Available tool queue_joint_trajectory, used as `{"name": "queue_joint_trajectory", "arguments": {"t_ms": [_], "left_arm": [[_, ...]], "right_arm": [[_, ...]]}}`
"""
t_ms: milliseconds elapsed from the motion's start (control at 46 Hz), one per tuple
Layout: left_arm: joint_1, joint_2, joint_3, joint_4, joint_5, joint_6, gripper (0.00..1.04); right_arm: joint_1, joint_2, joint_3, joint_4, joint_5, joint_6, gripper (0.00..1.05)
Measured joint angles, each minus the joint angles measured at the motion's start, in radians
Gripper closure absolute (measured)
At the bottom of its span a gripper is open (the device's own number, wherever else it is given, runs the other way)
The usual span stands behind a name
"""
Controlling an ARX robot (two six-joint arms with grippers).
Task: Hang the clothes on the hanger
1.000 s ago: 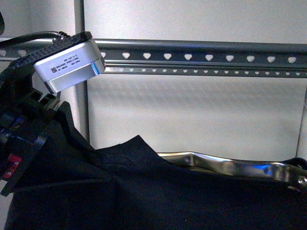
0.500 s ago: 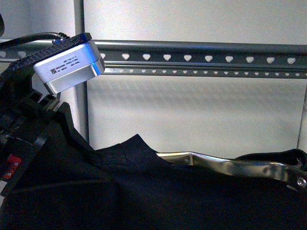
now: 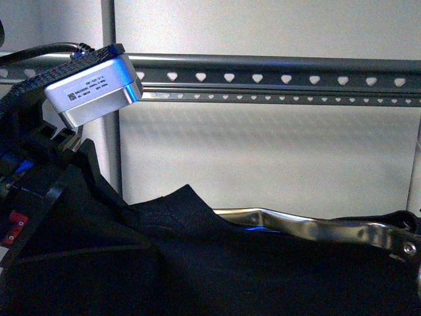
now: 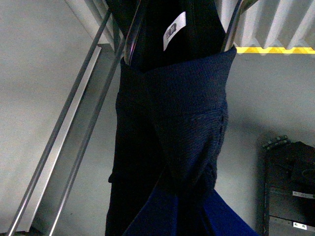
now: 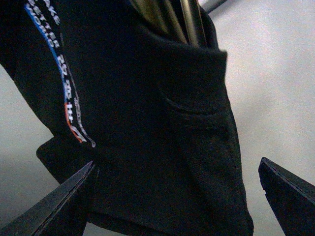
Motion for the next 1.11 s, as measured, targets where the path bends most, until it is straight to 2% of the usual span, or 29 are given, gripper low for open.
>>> {"name": "queue_joint_trajectory", "arguments": {"t_ms": [43,217,348,522,587,696,717,913,1109], "left_arm": [[0.0,0.0,0.0,0.0,0.0,0.0,1.01],[0.0,0.0,0.0,0.0,0.0,0.004,1.01],[0.0,0.0,0.0,0.0,0.0,0.004,1.01],[0.0,0.0,0.0,0.0,0.002,0.005,1.01],[0.0,0.0,0.002,0.0,0.006,0.004,1.01],[0.0,0.0,0.008,0.004,0.008,0.004,1.01],[0.0,0.0,0.008,0.004,0.008,0.004,0.99],[0.0,-0.002,0.019,0.006,0.021,0.011,0.63],[0.0,-0.002,0.019,0.007,0.023,0.012,0.38]], "right_arm": [[0.002,0.029,0.009,0.029,0.009,0.02,0.1],[0.016,0.11,0.049,0.119,0.024,0.081,0.33],[0.028,0.143,0.077,0.132,0.028,0.105,0.47],[0.032,0.164,0.095,0.153,0.021,0.145,0.8],[0.023,0.16,0.081,0.164,0.003,0.149,0.89],[-0.007,0.147,0.029,0.165,-0.055,0.154,0.94],[-0.014,0.146,0.02,0.165,-0.066,0.158,0.94],[-0.095,0.146,-0.055,0.201,-0.137,0.221,0.95],[-0.161,0.151,-0.061,0.16,-0.155,0.228,0.95]]}}
